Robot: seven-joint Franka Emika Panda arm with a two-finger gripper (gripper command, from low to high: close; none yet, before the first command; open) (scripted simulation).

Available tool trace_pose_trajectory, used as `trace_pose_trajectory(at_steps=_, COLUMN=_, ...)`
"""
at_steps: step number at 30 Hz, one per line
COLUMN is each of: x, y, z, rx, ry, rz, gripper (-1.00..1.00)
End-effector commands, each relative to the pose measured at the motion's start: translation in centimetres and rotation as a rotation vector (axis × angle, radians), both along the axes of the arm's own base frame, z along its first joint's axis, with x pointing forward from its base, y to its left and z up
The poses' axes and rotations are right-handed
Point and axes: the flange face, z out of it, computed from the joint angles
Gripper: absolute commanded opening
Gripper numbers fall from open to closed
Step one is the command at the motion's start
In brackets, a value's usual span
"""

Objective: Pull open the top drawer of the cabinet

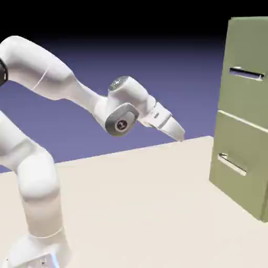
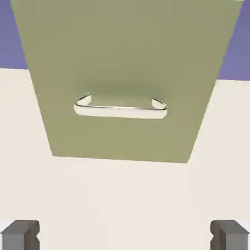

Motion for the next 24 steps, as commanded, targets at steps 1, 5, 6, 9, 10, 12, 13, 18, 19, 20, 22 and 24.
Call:
trace_pose_trajectory(at_steps=1, x=0.4, y=0.4, z=0.7, rx=-0.046, ry=-0.014, rz=0.058, gripper=0.0)
trace_pose_trajectory(at_steps=5, x=1.7, y=1.5, z=3.3, rx=-0.239, ry=-0.075, rz=0.276, gripper=0.0)
trace_pose_trajectory(at_steps=6, x=2.1, y=1.8, z=3.9, rx=-0.289, ry=-0.09, rz=0.327, gripper=0.0)
trace_pose_trajectory(at_steps=9, x=3.0, y=2.4, z=5.6, rx=-0.446, ry=-0.137, rz=0.475, gripper=0.0)
trace_pose_trajectory(at_steps=10, x=3.3, y=2.5, z=6.1, rx=-0.5, ry=-0.152, rz=0.521, gripper=0.0)
trace_pose_trajectory(at_steps=12, x=3.9, y=2.8, z=7.0, rx=-0.61, ry=-0.181, rz=0.612, gripper=0.0)
trace_pose_trajectory(at_steps=13, x=4.2, y=2.9, z=7.4, rx=-0.667, ry=-0.195, rz=0.655, gripper=0.0)
trace_pose_trajectory(at_steps=18, x=5.9, y=3.3, z=9.1, rx=-0.964, ry=-0.257, rz=0.858, gripper=0.0)
trace_pose_trajectory(at_steps=19, x=6.2, y=3.3, z=9.3, rx=-1.026, ry=-0.267, rz=0.895, gripper=0.0)
trace_pose_trajectory(at_steps=20, x=6.6, y=3.4, z=9.5, rx=-1.088, ry=-0.276, rz=0.932, gripper=0.0)
trace_pose_trajectory(at_steps=22, x=7.3, y=3.4, z=9.9, rx=-1.216, ry=-0.291, rz=1.004, gripper=0.0)
trace_pose_trajectory(at_steps=24, x=8.0, y=3.4, z=10.2, rx=-1.348, ry=-0.301, rz=1.072, gripper=0.0)
